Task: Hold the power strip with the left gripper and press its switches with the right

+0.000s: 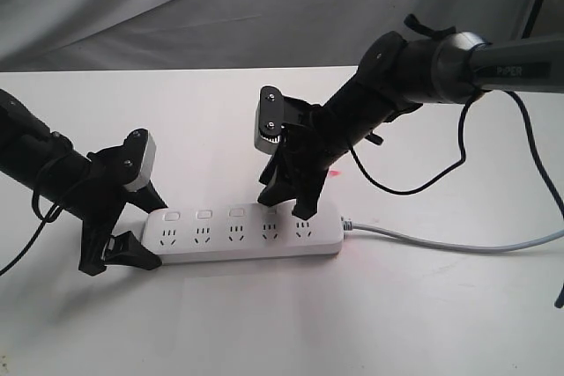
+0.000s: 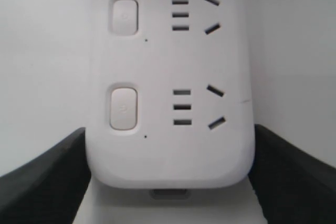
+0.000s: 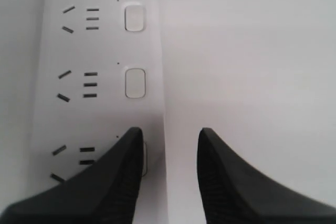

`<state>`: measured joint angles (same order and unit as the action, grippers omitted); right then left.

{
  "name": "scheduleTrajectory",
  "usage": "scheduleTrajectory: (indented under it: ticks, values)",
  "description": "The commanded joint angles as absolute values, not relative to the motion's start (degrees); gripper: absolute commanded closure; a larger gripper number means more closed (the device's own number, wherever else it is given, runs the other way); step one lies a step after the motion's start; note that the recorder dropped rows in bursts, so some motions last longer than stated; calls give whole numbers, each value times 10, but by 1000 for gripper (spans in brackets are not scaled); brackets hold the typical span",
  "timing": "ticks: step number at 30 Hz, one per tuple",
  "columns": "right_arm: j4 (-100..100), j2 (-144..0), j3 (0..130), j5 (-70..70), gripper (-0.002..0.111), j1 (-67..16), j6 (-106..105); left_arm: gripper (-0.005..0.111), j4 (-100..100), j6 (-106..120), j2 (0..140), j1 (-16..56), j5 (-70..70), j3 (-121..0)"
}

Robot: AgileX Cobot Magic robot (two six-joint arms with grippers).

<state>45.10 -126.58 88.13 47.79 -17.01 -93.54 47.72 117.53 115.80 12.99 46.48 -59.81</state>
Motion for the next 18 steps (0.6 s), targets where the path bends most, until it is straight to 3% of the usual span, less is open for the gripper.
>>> scheduleTrajectory:
  ticks: [1,18]
  values:
    - [457,-1264,878,472,75,-168,-936,35,474,1170,1156,133,463,-600]
    - [434,-1284,878,477,75,-172,-936,35,474,1170,1156,133,463,-600]
